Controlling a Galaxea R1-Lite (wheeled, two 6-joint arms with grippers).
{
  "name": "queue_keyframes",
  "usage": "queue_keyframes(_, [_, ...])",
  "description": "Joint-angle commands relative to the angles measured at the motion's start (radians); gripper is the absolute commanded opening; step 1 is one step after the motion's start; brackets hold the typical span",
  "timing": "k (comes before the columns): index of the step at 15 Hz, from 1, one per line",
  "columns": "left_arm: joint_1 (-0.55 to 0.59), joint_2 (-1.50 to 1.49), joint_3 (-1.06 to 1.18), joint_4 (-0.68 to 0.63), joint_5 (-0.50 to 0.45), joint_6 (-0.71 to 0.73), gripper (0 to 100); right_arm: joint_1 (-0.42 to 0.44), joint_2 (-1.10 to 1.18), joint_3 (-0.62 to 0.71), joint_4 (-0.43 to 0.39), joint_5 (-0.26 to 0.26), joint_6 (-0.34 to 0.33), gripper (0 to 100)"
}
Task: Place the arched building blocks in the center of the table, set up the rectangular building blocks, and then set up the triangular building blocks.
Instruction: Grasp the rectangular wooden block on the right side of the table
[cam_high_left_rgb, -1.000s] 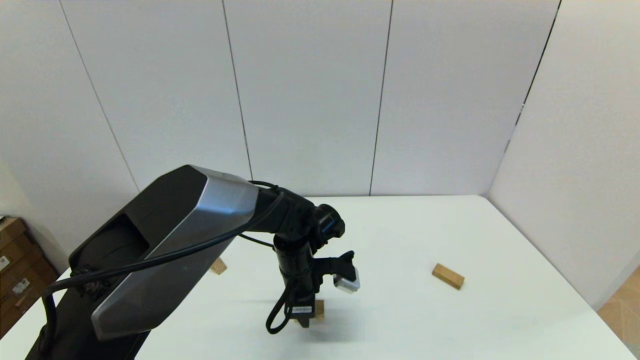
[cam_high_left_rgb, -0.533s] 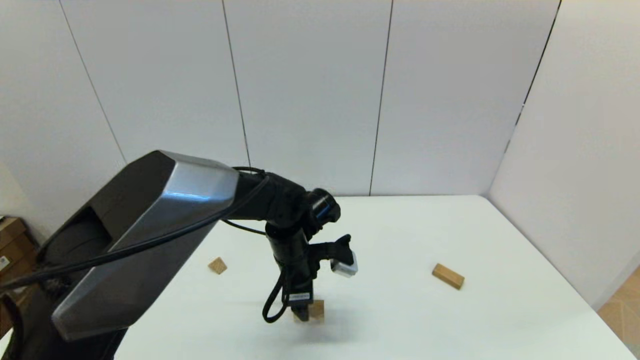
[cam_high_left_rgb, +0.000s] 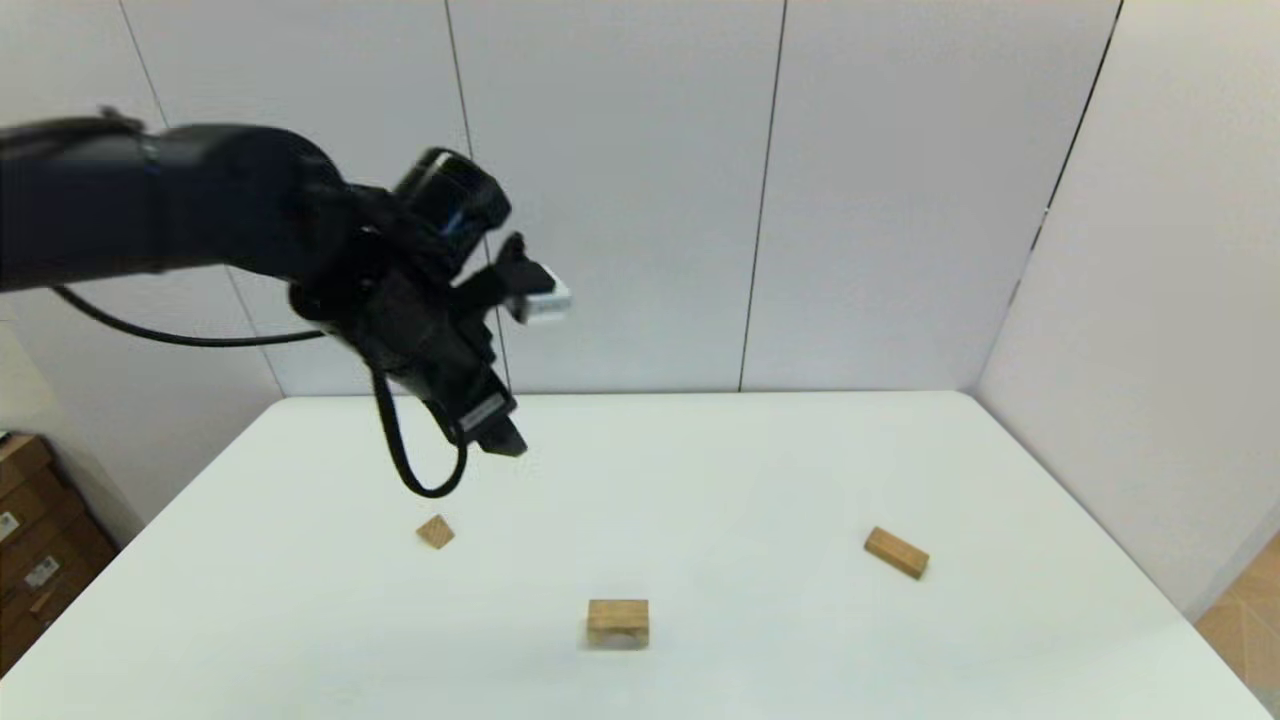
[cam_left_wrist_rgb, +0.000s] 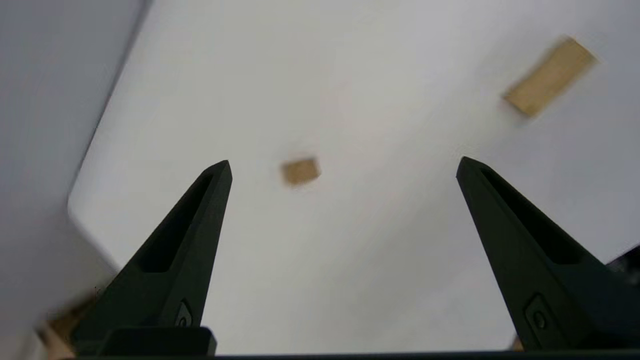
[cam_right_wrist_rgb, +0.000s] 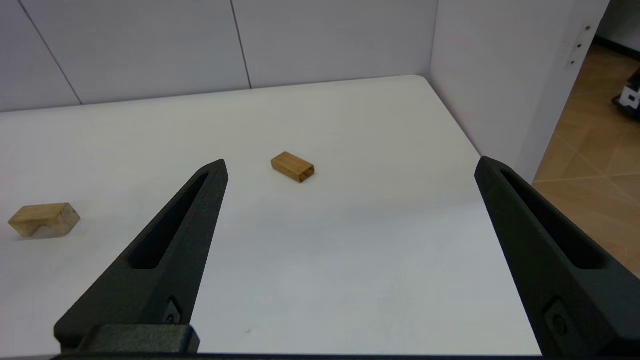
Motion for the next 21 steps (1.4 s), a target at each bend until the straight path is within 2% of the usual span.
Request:
queue_keyframes(1, [0.137, -0.321, 0.188, -0.002, 0.125, -0.196, 100, 0.000, 0.000, 0.000, 0.000, 0.000, 0.000, 100])
queue_keyframes(4, [0.221, -0.507, 0.349, -0.037, 0.137, -0.192, 100, 0.000, 0.000, 0.000, 0.000, 0.000, 0.000, 100])
queue_keyframes(8, [0.300, -0.698, 0.539, -0.167, 0.139, -0.190, 100, 0.000, 0.000, 0.000, 0.000, 0.000, 0.000, 100])
queue_keyframes(11, [0.361, -0.859, 0.747, -0.350, 0.139, -0.187, 100, 0.000, 0.000, 0.000, 0.000, 0.000, 0.000, 100])
queue_keyframes(15, [0.405, -1.017, 1.026, -0.680, 0.134, -0.184, 100, 0.000, 0.000, 0.000, 0.000, 0.000, 0.000, 100])
queue_keyframes(20, [0.415, -1.154, 1.276, -0.865, 0.130, -0.198, 100, 0.000, 0.000, 0.000, 0.000, 0.000, 0.000, 100])
queue_keyframes(21, [0.415, -1.171, 1.340, -0.944, 0.128, -0.206, 100, 0.000, 0.000, 0.000, 0.000, 0.000, 0.000, 100])
